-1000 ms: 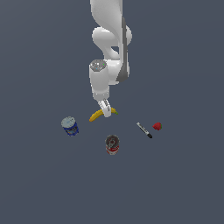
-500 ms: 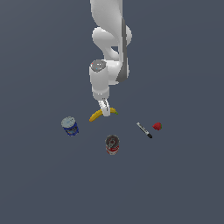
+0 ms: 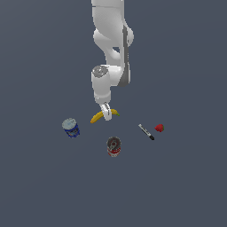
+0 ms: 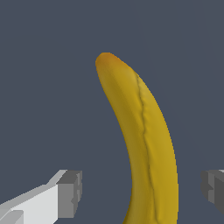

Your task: Pick up a designated object from a clutter of objects.

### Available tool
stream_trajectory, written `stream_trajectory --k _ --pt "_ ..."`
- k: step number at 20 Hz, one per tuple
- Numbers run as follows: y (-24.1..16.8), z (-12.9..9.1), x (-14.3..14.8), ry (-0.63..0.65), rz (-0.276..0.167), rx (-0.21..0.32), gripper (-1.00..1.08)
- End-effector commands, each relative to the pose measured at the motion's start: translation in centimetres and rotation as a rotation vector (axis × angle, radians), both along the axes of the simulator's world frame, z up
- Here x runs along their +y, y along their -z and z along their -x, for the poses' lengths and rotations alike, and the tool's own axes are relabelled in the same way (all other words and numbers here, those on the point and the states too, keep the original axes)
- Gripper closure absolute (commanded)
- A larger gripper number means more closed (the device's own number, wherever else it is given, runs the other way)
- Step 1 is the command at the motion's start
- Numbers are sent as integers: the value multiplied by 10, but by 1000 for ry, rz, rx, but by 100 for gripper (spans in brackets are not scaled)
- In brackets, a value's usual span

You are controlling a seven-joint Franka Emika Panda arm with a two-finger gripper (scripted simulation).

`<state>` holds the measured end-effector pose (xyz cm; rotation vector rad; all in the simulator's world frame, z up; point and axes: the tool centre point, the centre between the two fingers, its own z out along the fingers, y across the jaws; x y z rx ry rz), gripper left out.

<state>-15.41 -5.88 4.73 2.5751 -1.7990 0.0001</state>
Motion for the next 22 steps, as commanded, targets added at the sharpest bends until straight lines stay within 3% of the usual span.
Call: stream_trajectory --k 1,11,12,22 --pt "10 1 0 1 0 0 -92" --pt "29 0 0 3 -1 0 -92" --pt "29 0 0 3 -1 0 108" --pt "29 1 -1 5 -1 2 108"
